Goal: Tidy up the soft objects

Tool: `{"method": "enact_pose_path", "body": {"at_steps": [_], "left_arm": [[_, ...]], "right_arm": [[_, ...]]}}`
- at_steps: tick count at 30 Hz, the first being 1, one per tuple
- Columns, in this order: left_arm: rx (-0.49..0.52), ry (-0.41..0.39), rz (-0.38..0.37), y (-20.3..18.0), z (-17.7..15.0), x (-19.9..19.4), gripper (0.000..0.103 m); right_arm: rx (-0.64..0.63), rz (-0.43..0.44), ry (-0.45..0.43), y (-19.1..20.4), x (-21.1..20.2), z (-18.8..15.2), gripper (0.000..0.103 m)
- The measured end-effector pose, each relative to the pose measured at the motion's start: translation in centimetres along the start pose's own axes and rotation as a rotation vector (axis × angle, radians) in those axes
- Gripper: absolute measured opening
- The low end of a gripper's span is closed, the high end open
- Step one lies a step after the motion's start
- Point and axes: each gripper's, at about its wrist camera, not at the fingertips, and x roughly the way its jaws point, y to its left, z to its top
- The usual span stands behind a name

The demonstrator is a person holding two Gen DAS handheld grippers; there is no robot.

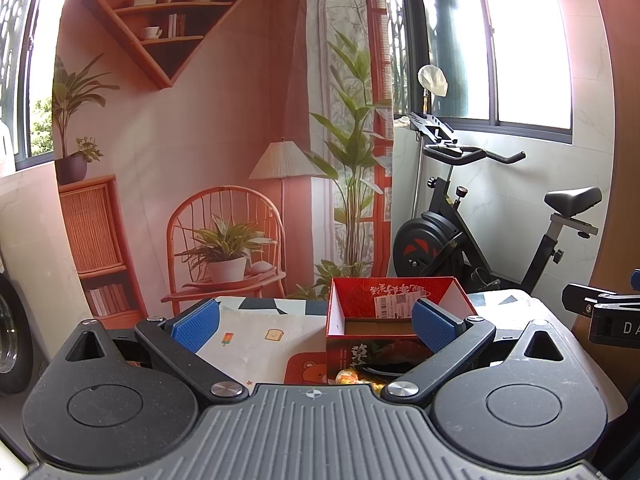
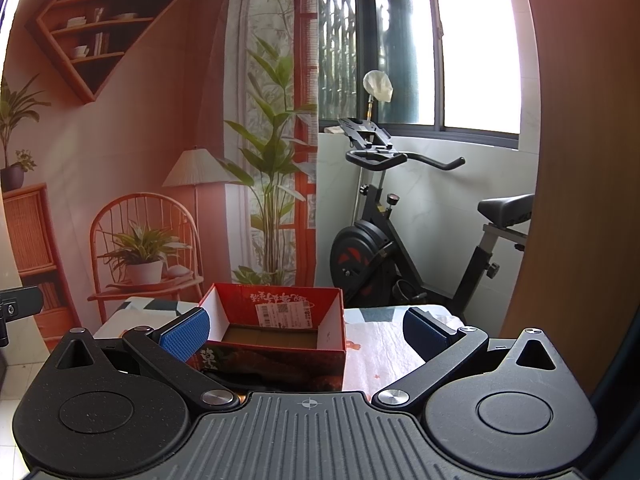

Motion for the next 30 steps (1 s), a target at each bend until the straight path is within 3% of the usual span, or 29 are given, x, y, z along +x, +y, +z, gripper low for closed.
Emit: {"method": "enact_pose_path", "body": {"at_steps": [19, 24, 30], "left_arm": [[0.003, 0.013, -0.001, -0.2, -0.1, 0.1, 0.103], [-0.012, 0.016, -0.011, 0.2, -0.5, 0.5, 0.103], [0.031, 0.025, 0.072, -0.1, -2.2, 2.8, 0.103]], "right_arm": [[0.002, 0.002, 0.0, 0.0, 0.0, 0.1, 0.103], [0.042, 0.04, 0.002, -0.5, 0.6, -1.0, 0.103], [0.158, 0.07, 0.001, -1.9, 3.4, -3.7, 0.103]]}}
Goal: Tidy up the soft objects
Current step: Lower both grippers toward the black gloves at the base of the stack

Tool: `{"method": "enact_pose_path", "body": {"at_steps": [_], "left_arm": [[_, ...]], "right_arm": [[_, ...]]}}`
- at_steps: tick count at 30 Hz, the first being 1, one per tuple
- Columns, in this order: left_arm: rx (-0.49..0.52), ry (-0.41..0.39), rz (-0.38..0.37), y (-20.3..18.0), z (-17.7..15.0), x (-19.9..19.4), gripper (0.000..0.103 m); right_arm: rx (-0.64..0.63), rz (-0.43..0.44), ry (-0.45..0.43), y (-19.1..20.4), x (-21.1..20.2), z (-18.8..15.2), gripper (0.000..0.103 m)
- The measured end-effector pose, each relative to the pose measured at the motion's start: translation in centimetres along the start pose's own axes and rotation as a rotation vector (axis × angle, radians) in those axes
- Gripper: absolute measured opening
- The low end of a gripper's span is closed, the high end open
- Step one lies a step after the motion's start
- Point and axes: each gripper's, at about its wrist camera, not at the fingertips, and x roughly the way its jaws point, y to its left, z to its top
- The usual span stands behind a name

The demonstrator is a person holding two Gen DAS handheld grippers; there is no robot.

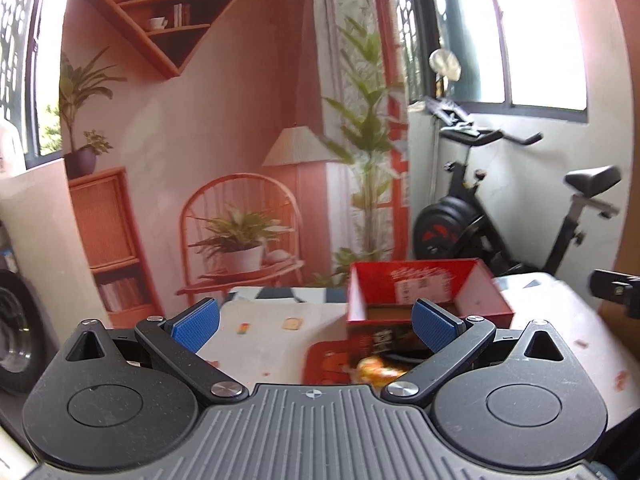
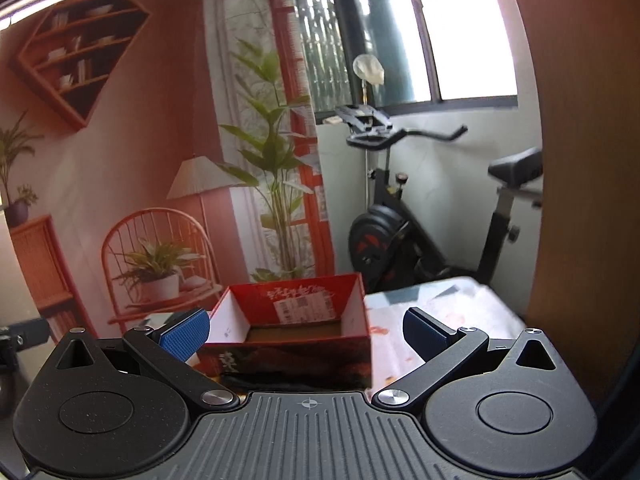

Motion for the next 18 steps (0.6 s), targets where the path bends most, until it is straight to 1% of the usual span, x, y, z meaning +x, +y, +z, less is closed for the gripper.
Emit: {"method": "enact_pose_path", "body": {"at_steps": [3, 6, 7, 11, 13, 15, 18], "left_arm": [[-0.008, -0.004, 0.013, 0.1, -0.7, 1.2, 0.103], [-0.018, -0.013, 0.011, 0.4, -1.4, 2.0, 0.103], [-0.019, -0.016, 0.009, 0.4, -1.7, 2.2, 0.103], [-0.008, -0.013, 0.004, 0.2, -2.9, 3.5, 0.103], [0.002, -0.016, -0.003, 0.1, -3.5, 4.0, 0.103], [-0.002, 0.001, -0.013, 0.0, -4.0, 4.8, 0.103], [-0.011, 0.025, -0.008, 0.1, -4.8, 5.7, 0.103]], "right_arm": [[-0.003, -0.023, -0.008, -1.1, 1.4, -1.4, 0.103], [-0.004, -0.063, -0.065, -1.7, 2.0, -3.2, 0.103], [0.0, -0.071, -0.068, -2.0, 2.3, -3.6, 0.103], [0.026, -0.081, -0.032, -3.3, 3.4, -5.2, 0.103], [0.026, -0.1, -0.014, -3.6, 4.0, -6.1, 0.103], [0.022, -0.124, 0.013, -3.8, 4.6, -6.9, 0.103], [-0.005, -0.127, 0.049, -3.7, 5.2, -8.1, 0.103]]}}
